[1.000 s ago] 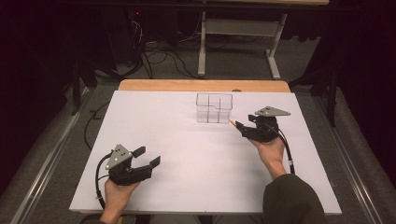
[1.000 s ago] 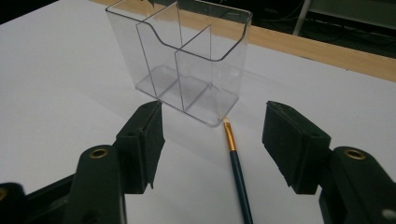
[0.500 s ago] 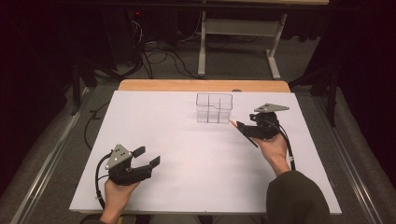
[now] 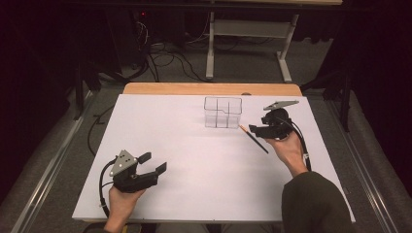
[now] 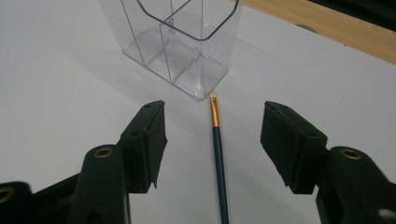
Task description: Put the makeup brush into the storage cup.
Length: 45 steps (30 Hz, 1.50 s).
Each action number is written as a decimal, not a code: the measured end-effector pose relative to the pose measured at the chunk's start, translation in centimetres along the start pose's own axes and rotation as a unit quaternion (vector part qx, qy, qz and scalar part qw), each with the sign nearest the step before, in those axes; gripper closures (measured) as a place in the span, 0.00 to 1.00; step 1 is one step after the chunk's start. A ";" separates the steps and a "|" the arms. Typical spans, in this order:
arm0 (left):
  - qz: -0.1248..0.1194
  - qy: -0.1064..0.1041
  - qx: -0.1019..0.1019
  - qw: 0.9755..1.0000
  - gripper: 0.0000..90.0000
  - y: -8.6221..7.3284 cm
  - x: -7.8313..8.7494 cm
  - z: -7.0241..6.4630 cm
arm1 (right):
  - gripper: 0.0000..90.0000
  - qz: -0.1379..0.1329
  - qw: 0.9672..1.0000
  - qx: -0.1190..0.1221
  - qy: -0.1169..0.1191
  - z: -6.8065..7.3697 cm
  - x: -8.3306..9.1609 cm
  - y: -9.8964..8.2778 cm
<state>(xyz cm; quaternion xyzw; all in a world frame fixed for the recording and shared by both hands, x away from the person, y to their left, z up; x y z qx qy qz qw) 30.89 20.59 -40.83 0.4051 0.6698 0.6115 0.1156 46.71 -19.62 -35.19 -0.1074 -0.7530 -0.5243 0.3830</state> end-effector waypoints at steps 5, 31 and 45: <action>0.000 0.000 0.000 1.000 0.32 0.0 0.0 0.0 | 0.48 0.035 0.999 0.012 -0.006 -0.1 -0.4 0.5; -0.001 0.000 -0.002 1.000 0.33 0.0 0.1 -0.1 | 0.48 0.168 0.984 0.049 -0.018 -0.1 -2.8 1.0; 0.001 0.000 -0.004 1.000 0.33 0.0 0.0 -0.1 | 0.61 0.197 0.979 0.052 -0.017 0.1 -4.2 0.7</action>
Point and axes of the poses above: each handheld gripper's, and its own axes: x roughly backward along the jaws, y roughly out of its top, z roughly to its left, the point moved 2 cm from there along -x, roughly forward along the jaws, and after that the axes turned 10 degrees about -y, right-handed, at the moved point
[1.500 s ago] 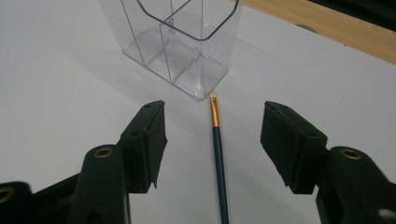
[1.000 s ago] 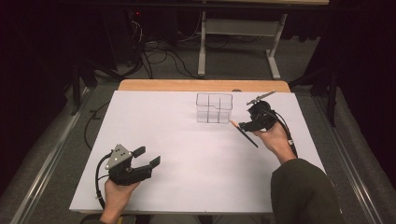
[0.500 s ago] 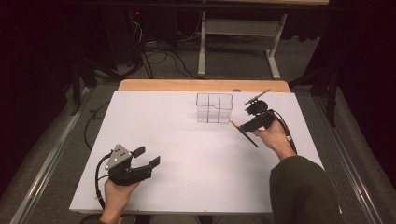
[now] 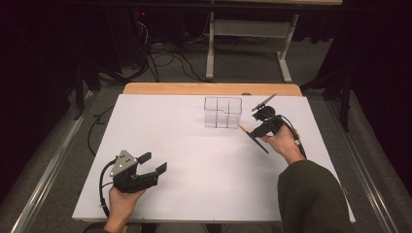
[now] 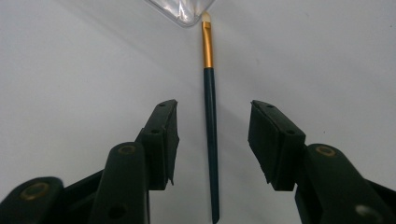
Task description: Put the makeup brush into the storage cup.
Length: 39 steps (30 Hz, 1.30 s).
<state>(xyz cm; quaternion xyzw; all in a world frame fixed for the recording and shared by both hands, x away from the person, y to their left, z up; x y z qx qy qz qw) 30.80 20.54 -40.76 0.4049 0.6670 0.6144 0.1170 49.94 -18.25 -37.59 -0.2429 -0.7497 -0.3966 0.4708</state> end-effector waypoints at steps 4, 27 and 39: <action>0.000 0.000 -0.001 1.000 0.33 0.0 0.0 0.0 | 0.64 0.008 1.000 0.002 0.002 0.5 -0.4 0.2; 0.002 -0.003 -0.002 1.000 0.33 0.0 -0.1 -0.2 | 0.72 0.043 0.999 0.015 0.006 1.2 -2.1 1.8; 0.004 -0.004 -0.002 1.000 0.33 0.0 -0.2 -0.2 | 0.77 0.057 0.998 0.012 -0.001 1.2 -2.9 1.9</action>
Point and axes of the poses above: each handheld gripper's, and its own axes: x roughly backward along the jaws, y roughly out of its top, z roughly to its left, the point moved 2 cm from there along -x, roughly forward along the jaws, and after that the axes turned 10 degrees about -y, right-handed, at the moved point
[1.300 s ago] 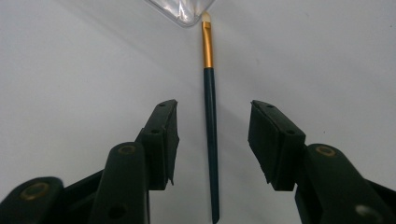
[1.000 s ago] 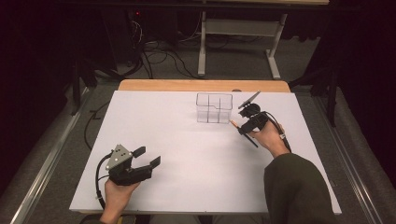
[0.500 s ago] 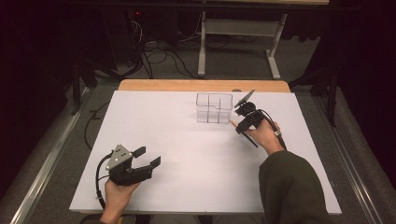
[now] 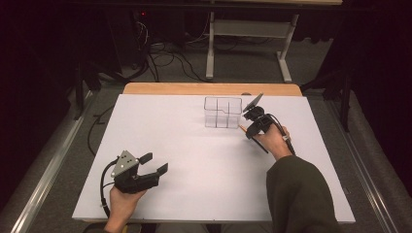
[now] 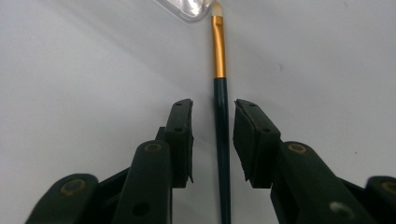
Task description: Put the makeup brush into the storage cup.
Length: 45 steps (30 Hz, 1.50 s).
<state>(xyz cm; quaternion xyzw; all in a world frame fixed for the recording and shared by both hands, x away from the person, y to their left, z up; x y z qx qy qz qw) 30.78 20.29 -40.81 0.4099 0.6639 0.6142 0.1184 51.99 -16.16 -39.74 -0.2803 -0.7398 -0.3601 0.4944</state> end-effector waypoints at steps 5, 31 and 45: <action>0.000 0.000 0.001 1.000 0.33 0.0 0.0 0.0 | 0.79 0.009 1.000 -0.010 0.001 0.0 -0.3 0.0; 0.002 -0.002 0.000 1.000 0.33 0.0 -0.1 0.0 | 0.87 0.030 1.000 0.000 -0.002 0.1 -1.2 0.1; 0.001 -0.002 0.000 1.000 0.33 0.0 0.0 0.0 | 0.92 0.030 1.000 -0.002 0.002 0.2 -1.3 0.0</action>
Point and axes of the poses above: each handheld gripper's, and its own axes: x roughly backward along the jaws, y roughly out of its top, z roughly to its left, the point moved 2 cm from there along -x, roughly forward along the jaws, and after that the axes turned 10 degrees about -y, right-handed, at the moved point
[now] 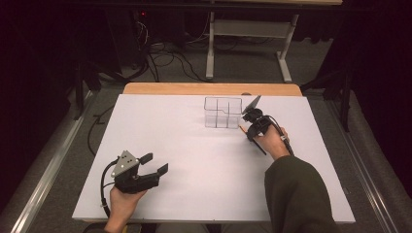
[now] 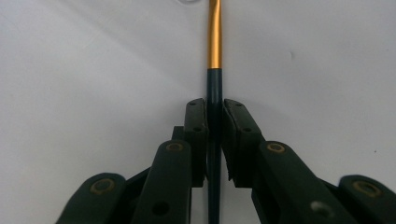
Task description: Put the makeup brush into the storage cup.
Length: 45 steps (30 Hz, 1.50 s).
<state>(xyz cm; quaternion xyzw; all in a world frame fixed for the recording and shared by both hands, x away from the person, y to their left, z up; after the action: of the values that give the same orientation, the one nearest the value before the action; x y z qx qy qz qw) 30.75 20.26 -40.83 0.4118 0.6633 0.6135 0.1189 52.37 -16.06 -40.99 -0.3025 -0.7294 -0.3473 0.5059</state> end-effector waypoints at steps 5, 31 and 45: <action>0.001 0.000 0.000 1.000 0.33 0.0 0.0 0.0 | 0.93 0.002 1.000 -0.002 0.000 0.0 0.0 0.0; 0.002 0.000 0.000 1.000 0.33 0.0 0.0 0.0 | 0.94 -0.023 1.000 0.000 0.003 -0.8 1.4 -0.5; 0.000 0.001 0.000 1.000 0.33 0.0 0.0 0.0 | 0.94 -0.047 0.999 -0.006 0.009 -1.5 3.2 -1.5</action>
<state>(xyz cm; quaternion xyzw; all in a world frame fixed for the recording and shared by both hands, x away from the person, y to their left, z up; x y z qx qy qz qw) 30.73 20.25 -40.86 0.4117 0.6634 0.6136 0.1183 51.02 -17.84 -37.89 -0.2678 -0.7363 -0.3779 0.4932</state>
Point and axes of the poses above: each handheld gripper's, and its own axes: x roughly backward along the jaws, y roughly out of its top, z roughly to its left, the point moved 2 cm from there along -x, roughly forward along the jaws, and after that the axes turned 10 degrees about -y, right-handed, at the moved point
